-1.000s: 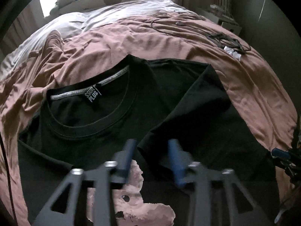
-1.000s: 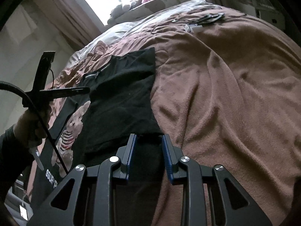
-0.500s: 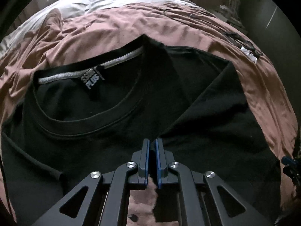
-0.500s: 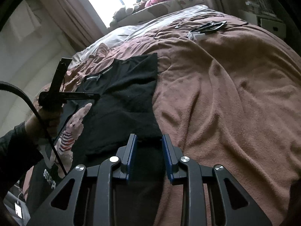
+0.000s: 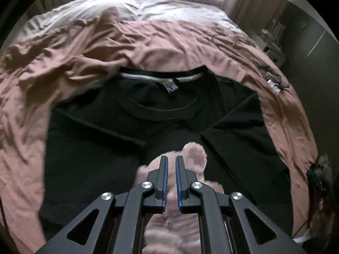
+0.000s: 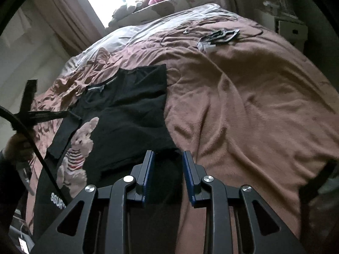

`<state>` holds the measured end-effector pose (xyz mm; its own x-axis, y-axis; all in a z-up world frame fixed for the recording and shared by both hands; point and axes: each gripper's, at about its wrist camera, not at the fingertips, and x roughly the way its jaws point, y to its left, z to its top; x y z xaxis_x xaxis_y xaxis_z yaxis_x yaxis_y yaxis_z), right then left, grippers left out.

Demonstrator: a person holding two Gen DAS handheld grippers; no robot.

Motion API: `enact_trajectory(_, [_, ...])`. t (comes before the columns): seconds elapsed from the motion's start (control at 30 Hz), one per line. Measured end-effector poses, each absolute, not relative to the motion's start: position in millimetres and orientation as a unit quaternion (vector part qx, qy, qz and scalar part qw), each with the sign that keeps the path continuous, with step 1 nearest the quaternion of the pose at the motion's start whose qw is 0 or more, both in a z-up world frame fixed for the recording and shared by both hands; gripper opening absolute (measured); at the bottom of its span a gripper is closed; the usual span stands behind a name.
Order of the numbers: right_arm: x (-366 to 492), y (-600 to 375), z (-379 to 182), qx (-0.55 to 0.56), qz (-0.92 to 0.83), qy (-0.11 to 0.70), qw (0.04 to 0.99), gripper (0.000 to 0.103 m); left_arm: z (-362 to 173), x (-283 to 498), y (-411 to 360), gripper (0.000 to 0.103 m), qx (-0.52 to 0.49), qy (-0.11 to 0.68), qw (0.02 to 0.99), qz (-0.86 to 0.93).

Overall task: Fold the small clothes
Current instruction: 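Lift both grippers back above the lengthwise-folded T-shirt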

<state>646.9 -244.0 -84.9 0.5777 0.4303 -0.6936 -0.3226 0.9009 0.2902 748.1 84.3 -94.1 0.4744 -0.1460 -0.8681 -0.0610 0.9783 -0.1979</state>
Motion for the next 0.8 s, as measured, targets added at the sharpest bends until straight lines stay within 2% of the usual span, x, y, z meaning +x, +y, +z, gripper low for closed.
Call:
enact_trajectory(0.1, [629.8,-241.9,-63.5,0.055,0.205,0.407,0.888,0.026,-69.7,722.1,102.4,0.024,-0.115,0.503,0.856,-0.02])
enact_trajectory(0.17, [616.7,-238.2,-48.1,0.048,0.2,0.41,0.889,0.031,-52.7,702.8,112.4,0.03,-0.12,0.492,0.862,-0.017])
enact_trajectory(0.23, [605.2,-233.1,-35.0,0.036,0.196,0.409,0.89,0.033,-35.8,683.0,121.6,0.041,-0.123,0.48,0.869,-0.015])
enact_trajectory(0.3, [593.1,-229.3,-21.3,0.032,0.194,0.409,0.891,0.037,-21.6,660.9,129.3,0.062,-0.122,0.472,0.873,-0.013])
enact_trajectory(0.33, [586.3,-227.0,-14.0,0.027,0.19,0.409,0.892,0.043,-14.3,649.2,132.6,0.067,-0.124,0.468,0.875,-0.017])
enact_trajectory(0.4, [571.0,-222.6,0.7,0.007,0.172,0.401,0.9,0.085,-3.3,631.6,136.8,0.09,-0.124,0.462,0.878,-0.025])
enact_trajectory(0.47, [547.6,-217.2,19.2,-0.001,0.181,0.391,0.903,0.092,11.3,606.0,139.4,0.103,-0.118,0.447,0.887,-0.016])
enact_trajectory(0.6, [503.3,-213.0,48.2,-0.009,0.192,0.374,0.907,0.103,25.2,562.1,143.7,0.103,-0.14,0.436,0.889,-0.017])
enact_trajectory(0.8, [446.6,-222.0,64.1,-0.018,0.177,0.364,0.914,0.103,46.2,491.3,142.3,0.103,-0.143,0.416,0.898,-0.015])
